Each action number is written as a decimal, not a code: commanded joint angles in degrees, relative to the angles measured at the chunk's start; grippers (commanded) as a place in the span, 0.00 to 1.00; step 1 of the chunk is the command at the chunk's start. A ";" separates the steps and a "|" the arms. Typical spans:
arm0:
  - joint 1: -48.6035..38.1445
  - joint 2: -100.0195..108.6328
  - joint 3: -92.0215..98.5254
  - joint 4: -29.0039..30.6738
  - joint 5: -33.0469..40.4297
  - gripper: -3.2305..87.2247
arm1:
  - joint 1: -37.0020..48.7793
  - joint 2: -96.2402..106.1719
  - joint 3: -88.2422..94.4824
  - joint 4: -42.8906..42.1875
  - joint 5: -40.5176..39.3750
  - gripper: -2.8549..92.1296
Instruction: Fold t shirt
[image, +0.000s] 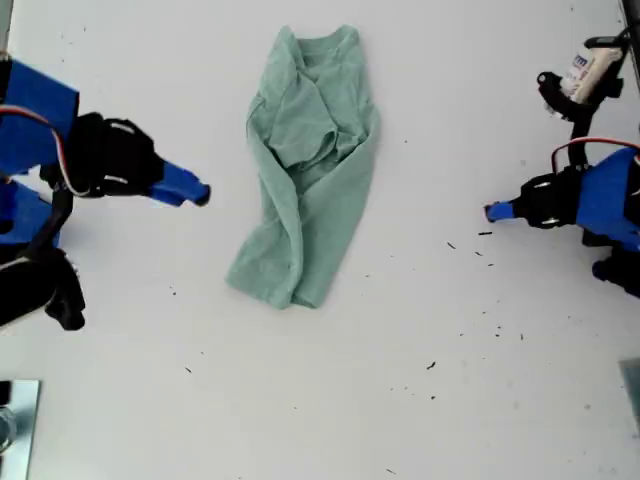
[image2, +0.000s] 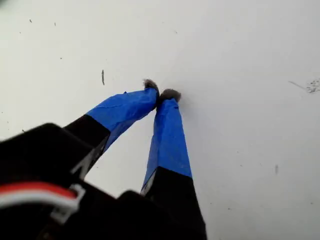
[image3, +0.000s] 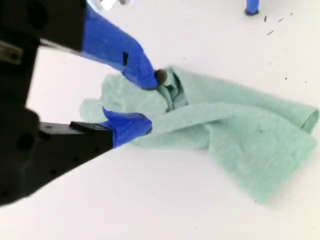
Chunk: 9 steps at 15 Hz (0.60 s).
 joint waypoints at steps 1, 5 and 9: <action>3.78 21.27 44.12 -22.32 -7.38 0.03 | -0.35 0.70 1.93 0.44 0.88 0.06; 5.80 47.11 65.65 -23.73 -12.92 0.03 | -0.26 0.62 1.93 0.53 1.23 0.06; 3.96 25.66 48.16 -22.32 -8.70 0.03 | -4.39 -3.96 -4.31 -0.97 5.80 0.06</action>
